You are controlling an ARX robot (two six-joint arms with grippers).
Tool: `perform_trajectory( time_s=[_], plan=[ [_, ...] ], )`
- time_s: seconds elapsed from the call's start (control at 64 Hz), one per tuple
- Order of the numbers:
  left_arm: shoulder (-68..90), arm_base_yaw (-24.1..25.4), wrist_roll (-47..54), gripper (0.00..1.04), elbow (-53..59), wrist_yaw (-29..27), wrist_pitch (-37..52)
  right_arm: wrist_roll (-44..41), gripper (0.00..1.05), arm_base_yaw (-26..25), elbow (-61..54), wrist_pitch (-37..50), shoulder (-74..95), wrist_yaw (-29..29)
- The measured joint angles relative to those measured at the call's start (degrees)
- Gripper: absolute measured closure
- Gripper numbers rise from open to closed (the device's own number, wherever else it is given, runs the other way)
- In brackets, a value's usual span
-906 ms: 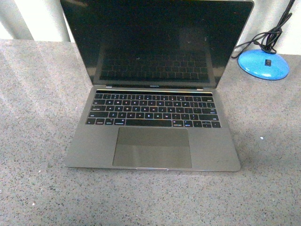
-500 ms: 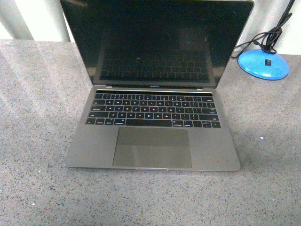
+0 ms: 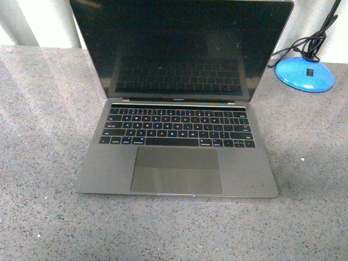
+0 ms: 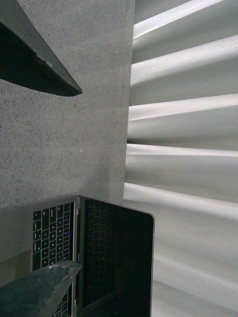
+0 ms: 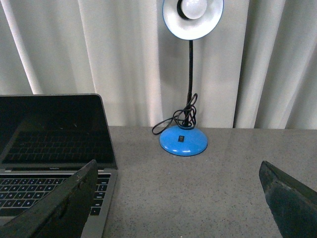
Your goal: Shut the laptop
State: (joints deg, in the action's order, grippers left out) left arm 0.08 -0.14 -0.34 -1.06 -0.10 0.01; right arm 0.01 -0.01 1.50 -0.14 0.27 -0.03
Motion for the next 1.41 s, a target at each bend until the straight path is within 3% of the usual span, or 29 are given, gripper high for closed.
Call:
perform_trajectory(
  time_s=[0.047,0.094,0.172,0.25,0.375,0.594,0.828,1.078,1.172,1.297,1.406],
  plan=[
    [0.44,-0.28,-0.31,0.07,-0.17,-1.18,-0.61,1.4,0.1,1.95,2.67,-7.43,3.39,6.19],
    [4.42,-1.4,-2.84,0.07,-2.91,-8.15,-8.28,2.69,0.1,3.58,6.99,-17.94,11.21,12.59],
    [13.31,1.07,-6.69,0.07,-5.95,-8.81,-12.41,2.12,0.1,2.54,9.4,-24.24,21.66,13.51],
    [22.67,4.46,-8.79,0.07,-8.31,-5.22,-9.03,-1.2,0.1,1.33,11.43,-17.73,33.57,10.1],
    [31.63,4.57,-8.66,0.07,-12.13,-1.25,-0.68,-6.34,0.1,2.62,17.75,-7.32,47.89,7.87],
    [52.76,-0.98,-8.17,0.07,-21.35,-0.33,15.19,-12.66,0.1,6.91,33.0,5.66,72.81,7.82],
    [70.16,-10.25,-6.93,0.07,-29.83,-4.79,28.13,-16.94,0.1,10.25,49.9,8.98,89.7,6.8],
    [83.89,-13.46,-7.8,0.07,-37.4,-6.23,34.71,-16.17,0.1,10.82,62.29,7.78,97.02,6.16],
    [87.65,-14.71,-9.81,0.11,-40.54,-6.32,35.36,-14.53,0.26,11.65,65.72,6.64,98.53,5.77],
    [91.91,-15.82,-13.14,0.36,-44.96,-5.86,34.99,-11.63,0.51,12.57,69.48,4.09,99.86,4.28],
    [96.37,-16.87,-13.46,0.65,-48.24,-6.1,34.75,-8.0,0.79,13.0,72.41,2.43,101.35,2.86]
  ],
)
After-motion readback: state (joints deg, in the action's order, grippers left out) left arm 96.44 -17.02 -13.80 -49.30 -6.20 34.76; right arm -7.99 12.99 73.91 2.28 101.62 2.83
